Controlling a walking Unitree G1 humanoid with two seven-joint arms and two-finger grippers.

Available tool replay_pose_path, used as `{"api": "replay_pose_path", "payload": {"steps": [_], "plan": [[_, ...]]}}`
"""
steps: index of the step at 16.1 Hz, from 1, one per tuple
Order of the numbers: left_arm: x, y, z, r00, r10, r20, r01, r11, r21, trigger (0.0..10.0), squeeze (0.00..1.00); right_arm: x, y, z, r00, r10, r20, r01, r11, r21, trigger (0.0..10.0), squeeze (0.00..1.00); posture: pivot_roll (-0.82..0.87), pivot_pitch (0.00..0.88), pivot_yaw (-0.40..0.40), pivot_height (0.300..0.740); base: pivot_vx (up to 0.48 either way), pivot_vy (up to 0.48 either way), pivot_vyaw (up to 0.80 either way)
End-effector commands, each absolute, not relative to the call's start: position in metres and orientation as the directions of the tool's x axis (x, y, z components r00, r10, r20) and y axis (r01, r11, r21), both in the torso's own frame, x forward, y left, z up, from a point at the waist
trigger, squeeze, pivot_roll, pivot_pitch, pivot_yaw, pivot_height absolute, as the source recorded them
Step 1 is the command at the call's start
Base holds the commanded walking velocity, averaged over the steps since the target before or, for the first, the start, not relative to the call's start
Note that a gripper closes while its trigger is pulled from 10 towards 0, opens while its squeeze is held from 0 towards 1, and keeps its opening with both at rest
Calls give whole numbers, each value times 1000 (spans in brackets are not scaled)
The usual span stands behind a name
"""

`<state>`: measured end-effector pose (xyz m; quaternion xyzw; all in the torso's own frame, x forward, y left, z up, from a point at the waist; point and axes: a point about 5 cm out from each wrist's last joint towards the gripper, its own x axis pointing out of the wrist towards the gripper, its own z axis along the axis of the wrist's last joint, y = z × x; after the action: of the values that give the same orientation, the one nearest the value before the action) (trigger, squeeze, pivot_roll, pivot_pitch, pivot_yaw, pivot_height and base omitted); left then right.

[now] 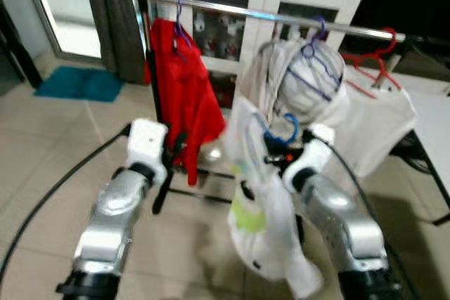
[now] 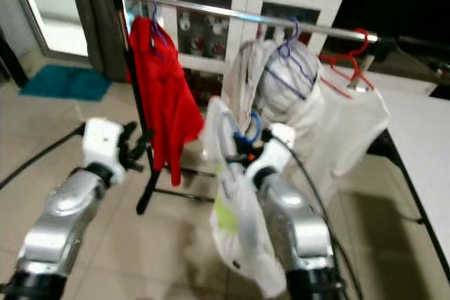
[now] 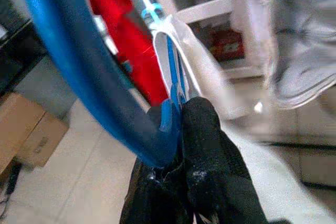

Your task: Hang hanger

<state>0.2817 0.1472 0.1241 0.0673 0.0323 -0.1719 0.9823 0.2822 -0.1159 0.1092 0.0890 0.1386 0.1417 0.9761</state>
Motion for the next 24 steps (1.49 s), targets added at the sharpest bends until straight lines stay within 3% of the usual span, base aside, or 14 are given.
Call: {"api": "replay_pose_path", "payload": {"steps": [1, 8, 15, 24], "plan": [[284, 134, 126, 925, -373, -76, 380, 917, 122, 10000, 0, 284, -125, 115, 939, 266, -218, -229, 956, 183, 10000, 0, -12, 0, -56, 740, 382, 0, 0], [279, 140, 124, 922, -376, -94, 385, 914, 126, 10000, 0, 290, -120, 117, 956, 210, -203, -192, 976, 104, 10000, 0, 18, 0, -68, 740, 384, 0, 0], [277, 143, 125, 925, -368, -92, 378, 917, 129, 10000, 0, 295, -109, 130, 959, 250, -134, -231, 963, 141, 10000, 0, 32, 0, -73, 740, 384, 0, 0], [275, 144, 128, 918, -386, -90, 396, 905, 155, 10000, 0, 300, -101, 148, 958, 269, -99, -263, 962, 71, 10000, 0, 44, 0, -73, 740, 384, 0, 0]]}}
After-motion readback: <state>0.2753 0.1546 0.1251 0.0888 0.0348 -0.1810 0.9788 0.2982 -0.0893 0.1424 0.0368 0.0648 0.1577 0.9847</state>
